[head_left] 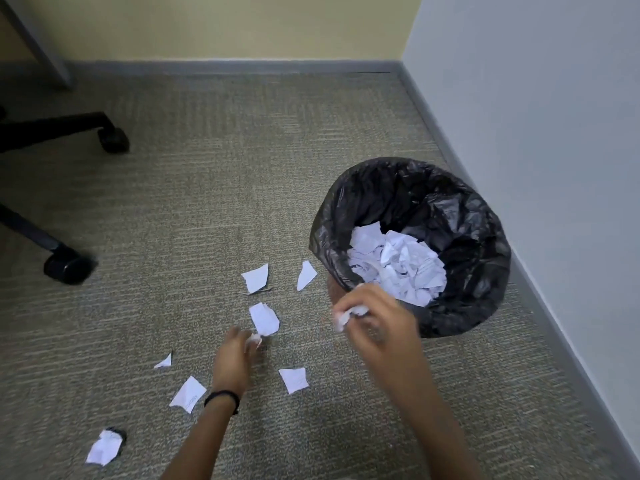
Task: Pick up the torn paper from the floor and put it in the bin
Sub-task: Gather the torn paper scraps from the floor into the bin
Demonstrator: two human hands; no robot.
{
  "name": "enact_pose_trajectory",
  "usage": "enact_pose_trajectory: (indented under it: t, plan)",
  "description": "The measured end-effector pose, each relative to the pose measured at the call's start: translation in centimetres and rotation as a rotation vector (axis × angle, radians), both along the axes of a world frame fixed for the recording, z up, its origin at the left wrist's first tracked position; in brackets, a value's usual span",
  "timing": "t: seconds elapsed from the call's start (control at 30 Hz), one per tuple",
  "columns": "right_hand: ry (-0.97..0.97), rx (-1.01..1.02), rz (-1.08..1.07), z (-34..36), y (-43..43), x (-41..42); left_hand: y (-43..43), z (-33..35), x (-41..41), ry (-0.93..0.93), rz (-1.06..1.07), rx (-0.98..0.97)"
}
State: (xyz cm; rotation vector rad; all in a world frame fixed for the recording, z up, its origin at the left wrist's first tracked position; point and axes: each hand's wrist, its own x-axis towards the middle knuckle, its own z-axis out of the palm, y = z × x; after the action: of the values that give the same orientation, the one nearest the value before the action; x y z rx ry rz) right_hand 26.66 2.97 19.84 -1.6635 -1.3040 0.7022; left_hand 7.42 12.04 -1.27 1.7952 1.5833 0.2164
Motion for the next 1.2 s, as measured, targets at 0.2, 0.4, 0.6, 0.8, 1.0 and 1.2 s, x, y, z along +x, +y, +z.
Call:
enact_pose_trajectory:
  t: [0.2,0.4,0.6,0.8,1.0,1.2]
  plan:
    - [-0.21,0.226,-0.462,-0.6,1.2,4.8,3.9,16.2,6.9,-0.355,0.203,0.403]
    - [-0.382,-0.116,-0.306,-2.1,0.4,7.9,4.4,21.9,13.7,-0.517,-0.315,0.22]
    - [-0.442,0.22,-0.367,-1.3,-3.0,5.2,4.1,13.5,6.9,-0.44,-0.124,0.138]
    - [-0.406,0.037,0.054,-9.2,-5.0,0.2,-0.8,-1.0,-8.4,0.297,-0.04,-0.125]
    - [-0.258,-0.528,0.291,-20.6,-2.1,-2.2,-5.8,-5.6,-14.5,0.523,-0.257,-0.298]
    - [-0.06,-0.741,0.105,-25.0,-1.7,-3.7,-6.2,-5.4,-13.4,0.573,-0.197,-0.275]
